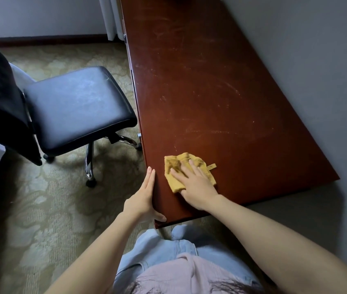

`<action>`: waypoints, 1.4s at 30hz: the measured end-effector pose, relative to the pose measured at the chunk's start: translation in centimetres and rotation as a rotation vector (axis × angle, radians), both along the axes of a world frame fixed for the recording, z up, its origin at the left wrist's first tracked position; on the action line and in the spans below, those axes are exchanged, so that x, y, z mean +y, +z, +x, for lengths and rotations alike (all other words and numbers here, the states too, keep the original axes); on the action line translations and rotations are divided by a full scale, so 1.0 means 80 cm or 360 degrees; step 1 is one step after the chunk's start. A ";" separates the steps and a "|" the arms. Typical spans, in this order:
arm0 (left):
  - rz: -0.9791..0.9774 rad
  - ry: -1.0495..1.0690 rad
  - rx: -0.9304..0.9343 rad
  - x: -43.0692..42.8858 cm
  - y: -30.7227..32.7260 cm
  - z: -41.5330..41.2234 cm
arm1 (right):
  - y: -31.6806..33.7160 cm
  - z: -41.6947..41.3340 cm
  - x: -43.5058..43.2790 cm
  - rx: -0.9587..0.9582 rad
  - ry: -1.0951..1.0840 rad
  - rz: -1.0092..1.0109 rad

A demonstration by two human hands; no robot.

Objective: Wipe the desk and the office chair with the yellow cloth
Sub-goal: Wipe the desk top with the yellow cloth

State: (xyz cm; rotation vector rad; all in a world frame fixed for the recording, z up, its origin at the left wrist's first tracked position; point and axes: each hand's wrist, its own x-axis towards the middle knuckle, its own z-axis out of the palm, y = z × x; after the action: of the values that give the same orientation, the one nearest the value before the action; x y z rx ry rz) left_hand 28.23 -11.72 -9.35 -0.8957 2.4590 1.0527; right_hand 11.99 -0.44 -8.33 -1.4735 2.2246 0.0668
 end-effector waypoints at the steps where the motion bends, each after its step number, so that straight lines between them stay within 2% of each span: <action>1: -0.0006 -0.0006 -0.0001 0.000 0.000 0.000 | -0.002 0.003 0.009 0.0008 0.0103 -0.0056; 7: -0.0039 -0.0030 -0.0023 -0.001 0.003 0.001 | 0.000 -0.011 0.079 -0.0107 0.0741 -0.0195; 11: -0.0024 -0.0011 0.0002 -0.001 0.002 0.001 | 0.006 -0.051 0.108 0.0071 0.1018 -0.0256; 16: 0.0304 0.0132 0.0286 -0.003 -0.004 0.008 | 0.018 -0.099 0.093 0.0171 0.0874 -0.0252; 24: 0.0371 0.0343 0.0283 -0.004 -0.011 0.039 | 0.017 -0.101 -0.025 0.0174 0.0333 0.0375; 29: 0.0348 0.0448 0.0262 -0.013 -0.004 0.054 | 0.016 -0.046 -0.079 -0.0005 0.0001 0.0438; 33: 0.0238 0.0440 0.0255 -0.023 0.002 0.058 | 0.004 0.002 -0.085 0.0014 0.0181 0.0286; 38: 0.0285 0.0399 0.0378 -0.029 0.016 0.052 | -0.018 0.049 -0.037 0.0159 0.0550 0.0009; 42: 0.0324 0.0302 0.0327 -0.027 0.019 0.041 | -0.027 0.076 0.015 0.0138 0.0605 -0.0061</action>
State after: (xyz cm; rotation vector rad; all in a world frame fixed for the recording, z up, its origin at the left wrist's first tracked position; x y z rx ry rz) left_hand 31.52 -13.91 -7.79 -1.0138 2.4035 1.4992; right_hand 18.04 0.79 -10.49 -1.9298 1.9898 0.2143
